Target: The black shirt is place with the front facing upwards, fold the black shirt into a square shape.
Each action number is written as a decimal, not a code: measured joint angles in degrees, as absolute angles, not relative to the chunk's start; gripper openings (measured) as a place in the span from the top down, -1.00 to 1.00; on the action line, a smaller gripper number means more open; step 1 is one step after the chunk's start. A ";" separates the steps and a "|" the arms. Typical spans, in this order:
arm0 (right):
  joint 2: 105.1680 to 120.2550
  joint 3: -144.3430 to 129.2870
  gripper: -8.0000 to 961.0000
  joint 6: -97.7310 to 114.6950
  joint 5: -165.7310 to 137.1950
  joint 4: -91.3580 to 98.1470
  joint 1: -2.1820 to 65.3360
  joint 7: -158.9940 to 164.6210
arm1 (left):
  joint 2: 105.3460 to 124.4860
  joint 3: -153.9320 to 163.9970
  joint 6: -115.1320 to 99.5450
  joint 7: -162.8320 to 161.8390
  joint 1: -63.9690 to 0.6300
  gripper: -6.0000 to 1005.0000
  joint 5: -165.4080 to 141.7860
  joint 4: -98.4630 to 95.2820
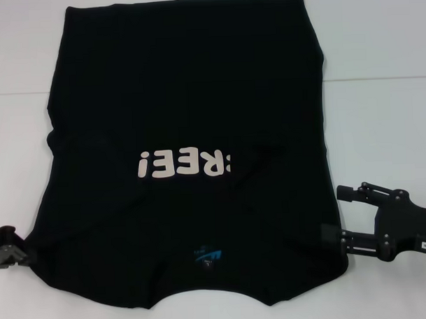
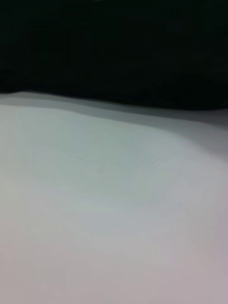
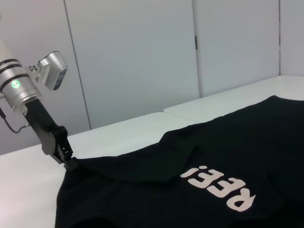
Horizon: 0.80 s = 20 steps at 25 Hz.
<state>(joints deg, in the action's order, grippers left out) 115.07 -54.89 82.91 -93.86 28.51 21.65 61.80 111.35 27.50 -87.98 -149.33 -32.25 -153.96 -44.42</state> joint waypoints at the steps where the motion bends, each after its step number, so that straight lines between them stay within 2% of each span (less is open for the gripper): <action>1: 114.88 -54.95 -0.79 82.91 -93.99 28.63 21.85 62.78 | 111.35 27.38 -87.88 -149.32 -32.27 0.93 -153.72 -44.40; 6: 114.22 -54.74 -0.79 83.55 -98.25 34.92 22.39 75.05 | 111.35 27.42 -88.41 -149.26 -32.26 0.93 -153.64 -44.36; 10: 113.21 -54.64 -0.79 85.15 -107.67 49.62 23.16 99.46 | 111.35 27.57 -88.78 -149.13 -32.18 0.94 -153.43 -44.36; 15: 111.60 -48.85 -0.79 95.59 -128.25 60.84 32.60 126.63 | 111.36 27.86 -89.37 -148.90 -32.39 0.94 -153.46 -44.58; 18: 112.14 -43.83 -0.79 102.92 -141.70 61.78 40.23 133.52 | 111.36 27.86 -89.81 -148.60 -32.56 0.94 -153.44 -44.73; 20: 113.31 -43.57 -0.79 106.06 -148.79 62.08 44.27 135.20 | 111.35 27.83 -89.86 -148.40 -32.65 0.94 -153.38 -44.57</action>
